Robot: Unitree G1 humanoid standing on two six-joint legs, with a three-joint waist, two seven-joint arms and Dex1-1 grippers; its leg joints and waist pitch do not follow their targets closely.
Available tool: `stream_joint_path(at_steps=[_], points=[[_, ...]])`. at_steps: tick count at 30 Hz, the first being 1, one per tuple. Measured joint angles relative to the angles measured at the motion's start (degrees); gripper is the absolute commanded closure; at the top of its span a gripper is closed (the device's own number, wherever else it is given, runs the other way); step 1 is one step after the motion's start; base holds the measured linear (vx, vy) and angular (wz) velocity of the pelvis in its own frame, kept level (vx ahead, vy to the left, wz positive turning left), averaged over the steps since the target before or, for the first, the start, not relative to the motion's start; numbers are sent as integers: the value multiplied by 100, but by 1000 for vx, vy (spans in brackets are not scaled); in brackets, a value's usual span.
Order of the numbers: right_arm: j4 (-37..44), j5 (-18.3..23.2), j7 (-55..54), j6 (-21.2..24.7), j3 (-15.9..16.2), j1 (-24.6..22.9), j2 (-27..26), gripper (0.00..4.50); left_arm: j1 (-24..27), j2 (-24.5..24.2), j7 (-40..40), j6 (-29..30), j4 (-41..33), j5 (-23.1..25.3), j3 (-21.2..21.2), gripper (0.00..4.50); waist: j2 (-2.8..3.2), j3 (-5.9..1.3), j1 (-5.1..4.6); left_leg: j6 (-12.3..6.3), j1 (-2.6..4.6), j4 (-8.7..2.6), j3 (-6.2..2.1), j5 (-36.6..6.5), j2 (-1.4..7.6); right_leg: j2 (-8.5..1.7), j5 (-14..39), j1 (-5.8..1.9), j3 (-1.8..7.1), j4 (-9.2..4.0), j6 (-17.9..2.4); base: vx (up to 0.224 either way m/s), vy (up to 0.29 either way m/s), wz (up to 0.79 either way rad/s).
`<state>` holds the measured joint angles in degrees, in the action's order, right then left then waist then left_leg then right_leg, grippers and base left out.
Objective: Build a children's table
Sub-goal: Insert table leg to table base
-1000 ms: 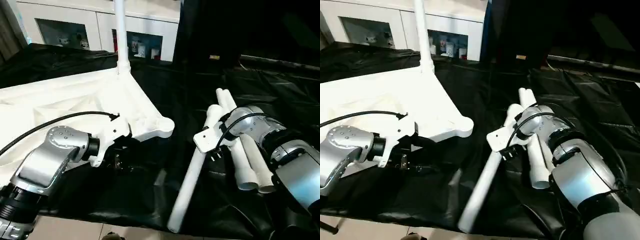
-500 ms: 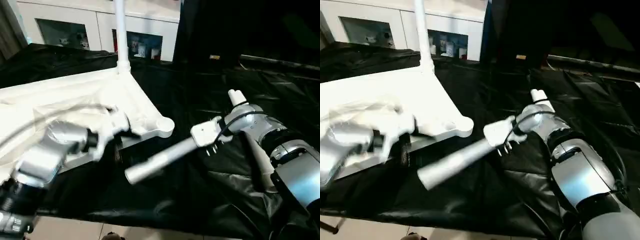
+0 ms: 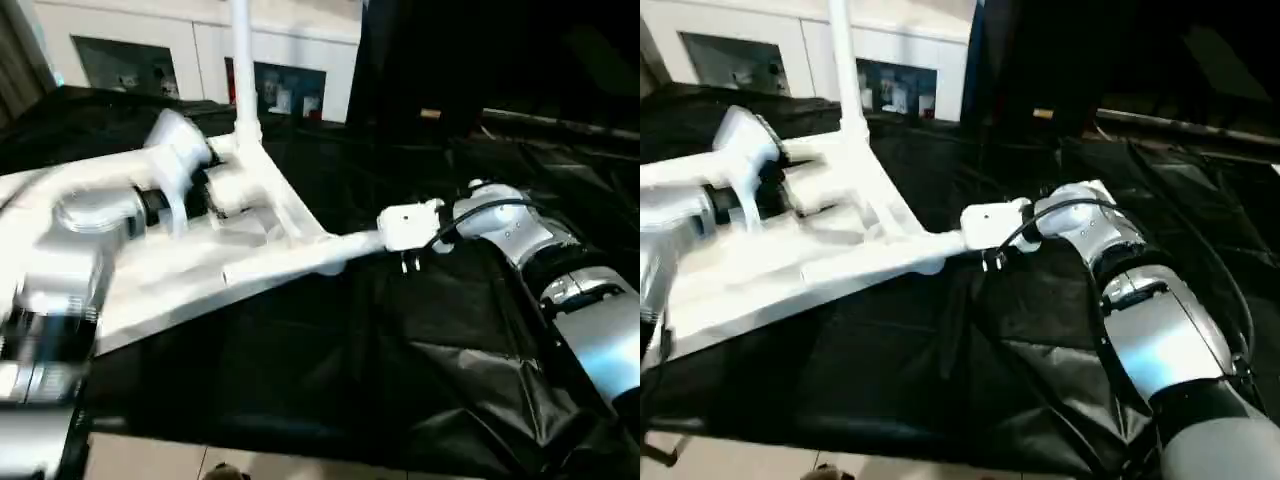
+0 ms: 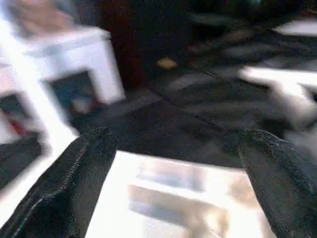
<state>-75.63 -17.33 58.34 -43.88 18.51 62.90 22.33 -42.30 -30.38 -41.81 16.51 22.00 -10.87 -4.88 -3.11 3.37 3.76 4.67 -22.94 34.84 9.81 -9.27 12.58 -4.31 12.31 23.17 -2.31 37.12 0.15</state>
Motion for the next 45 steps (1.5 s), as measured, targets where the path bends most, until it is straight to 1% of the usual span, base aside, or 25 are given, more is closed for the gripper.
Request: stream_joint_path(at_steps=[5, 6, 7, 8, 10, 12, 13, 15, 16, 18, 20, 21, 22, 24, 25, 26, 28, 31, 32, 33, 34, 36, 37, 40, 45], points=[[82, 347, 113, 12, -275, 21, 99, 290, -417, 66, 1056, -585, 953, 230, -344, 0, 4, 1, -6, -3, -2, 5, -1, -1, 2, 0, -1, 0, -1, 0, 0, 0, 0, 0], [93, 455, 107, 99, -395, 12, 94, 290, -479, 67, 1163, -651, 1107, 246, -387, 0, 6, 3, -6, -3, -3, 5, -1, -1, 3, 0, -1, 0, -2, 0, 0, 0, 0, 0], [119, 667, 72, 250, -630, -3, 90, 290, -512, 67, 1221, -721, 1253, 277, -406, 0, 12, 6, 2, -3, -3, 6, -1, -1, 3, 0, -1, 0, -1, 1, 0, 0, 0, 0], [136, 784, 41, 315, -743, -3, 99, 290, -511, 68, 1222, -746, 1317, 283, -405, 0, 15, 7, 9, -3, -3, 5, -1, -1, 9, -1, -1, 0, -1, 0, 0, 0, 0, 0], [151, 1049, -46, 578, -1029, -4, 98, 290, -486, 128, 1132, -748, 1332, 285, -377, 0, 15, 7, 38, -3, -5, 6, -1, -1, 14, 0, -1, 0, -5, 0, 0, 0, 0, 0], [185, 1246, -123, 798, -1241, -4, 97, 290, -424, 221, 953, -749, 1276, 278, -273, 0, 19, 9, 83, -4, -4, 6, -1, -2, 14, 0, -2, 0, -5, 0, 0, 0, 0, 0], [244, 1365, -171, 954, -1358, -5, 90, 290, -344, 287, 825, -755, 1225, 274, -182, 0, 19, 9, 116, -3, -4, 6, 0, -2, 15, 0, -2, 0, -6, 0, 0, 0, 0, 0], [367, 1704, -250, 1332, -1651, -13, 71, 290, -108, 412, 477, -762, 958, 238, 41, 0, 20, 10, 147, -4, -5, 6, 1, -1, 16, -1, -2, 0, -5, -1, 0, 0, 0, 0], [448, 1919, -305, 1584, -1836, -13, 49, 290, 38, 502, 291, -758, 811, 200, 202, 0, 20, 10, 170, -4, -5, 7, 1, -1, 18, 0, -2, 0, -7, 0, 0, 0, 0, 0], [582, 2171, -325, 1934, -2045, -13, 10, 291, 155, 603, 104, -758, 718, 165, 382, 0, 20, 10, 187, -5, -6, 8, 2, 0, 20, 0, -2, 0, -10, 3, -1, 0, 0, 0], [623, 2328, -350, 2187, -2142, -12, -24, 291, 167, 625, 12, -754, 628, 150, 478, 0, 20, 10, 191, -4, -6, 9, 2, 1, 24, 1, -3, 0, -15, 6, -2, 0, 0, 0], [743, 2478, -343, 2571, -2255, -26, -61, 291, 191, 615, -106, -663, 486, 92, 495, 0, 24, 12, 189, -4, -6, 8, 2, 1, 24, 1, -3, 0, -15, 7, -2, 0, 0, 0], [898, 2738, -345, 3143, -2440, -35, -94, 291, 244, 620, -301, -551, 226, -27, 583, 0, 27, 12, 194, -4, -5, 8, 3, 2, 24, 1, -5, 0, -13, 6, -2, 0, 0, 0], [1248, 3147, -291, 4001, -2689, -51, -141, 291, 342, 676, -626, -360, -166, -201, 780, 0, 31, 11, 211, -4, -4, 9, 5, 2, 24, 0, -5, -1, -11, 5, -2, 0, 0, 0], [1576, 3417, -260, 4550, -2816, -107, -157, 291, 382, 765, -806, -236, -330, -286, 901, 0, 31, 11, 231, -4, -5, 8, 6, 2, 24, 1, -5, -1, -12, 3, -2, 0, 0, 0], [1730, 3571, -220, 4826, -2868, -144, -161, 291, 403, 820, -898, -174, -407, -315, 984, 0, 30, 11, 247, -4, -3, 8, 5, 2, 24, 1, -5, -2, -12, 4, -2, 0, 0, 0], [2237, 3928, -122, 5585, -2945, -384, -162, 291, 435, 878, -1047, -41, -554, -372, 1088, 0, 30, 10, 272, -4, -3, 7, 6, 2, 24, 1, -5, -2, -13, 3, -2, 0, 0, 0], [2500, 4223, -45, 6292, -2966, -661, -162, 291, 437, 902, -1103, 62, -630, -421, 1124, 0, 31, 11, 273, -2, -2, 7, 6, 3, 23, 1, -9, -2, -12, 3, 1, 0, 0, 0], [2567, 4290, -51, 6488, -2998, -718, -163, 291, 438, 916, -1115, 81, -650, -420, 1159, 0, 33, 12, 275, -1, -2, 7, 6, 3, 23, 0, -11, -2, -12, 4, 2, 0, 0, 0], [2762, 4420, -68, 6793, -3058, -813, -162, 291, 442, 952, -1117, 113, -696, -419, 1201, 0, 35, 13, 280, 0, -3, 6, 7, 4, 23, 0, -13, -2, -12, 2, 2, 0, 0, 0], [3050, 4629, -89, 7191, -3147, -927, -164, 291, 450, 1007, -1123, 166, -759, -421, 1265, 0, 37, 12, 290, 1, -2, 7, 7, 4, 23, -1, -13, -3, -11, 2, 2, 0, 0, 0], [3325, 4879, -137, 7616, -3235, -960, -165, 291, 451, 1066, -1127, 243, -803, -424, 1318, 0, 43, 16, 283, 2, -2, 6, 9, 5, 23, -1, -16, -2, -9, 2, 5, 0, 0, 0], [3781, 5177, -222, 8059, -3354, -1057, -159, 291, 440, 1138, -1122, 343, -825, -437, 1368, 0, 43, 16, 286, 3, 1, 4, 8, 6, 23, 0, -16, -2, -10, 2, 5, 0, 0, 0], [4567, 5679, -308, 8752, -3465, -1242, -153, 291, 430, 1283, -1140, 613, -856, -542, 1385, 0, 47, 13, 287, 6, 3, 1, 8, 7, 23, 0, -16, -3, -11, 2, 5, 0, 0, 0], [5007, 5972, -379, 9294, -3504, -1436, -165, 291, 428, 1418, -1239, 987, -1045, -773, 1424, 0, 51, 12, 281, 17, 5, -4, 8, 14, 22, -1, -20, -3, -9, 1, 9, 0, 0, 0]])
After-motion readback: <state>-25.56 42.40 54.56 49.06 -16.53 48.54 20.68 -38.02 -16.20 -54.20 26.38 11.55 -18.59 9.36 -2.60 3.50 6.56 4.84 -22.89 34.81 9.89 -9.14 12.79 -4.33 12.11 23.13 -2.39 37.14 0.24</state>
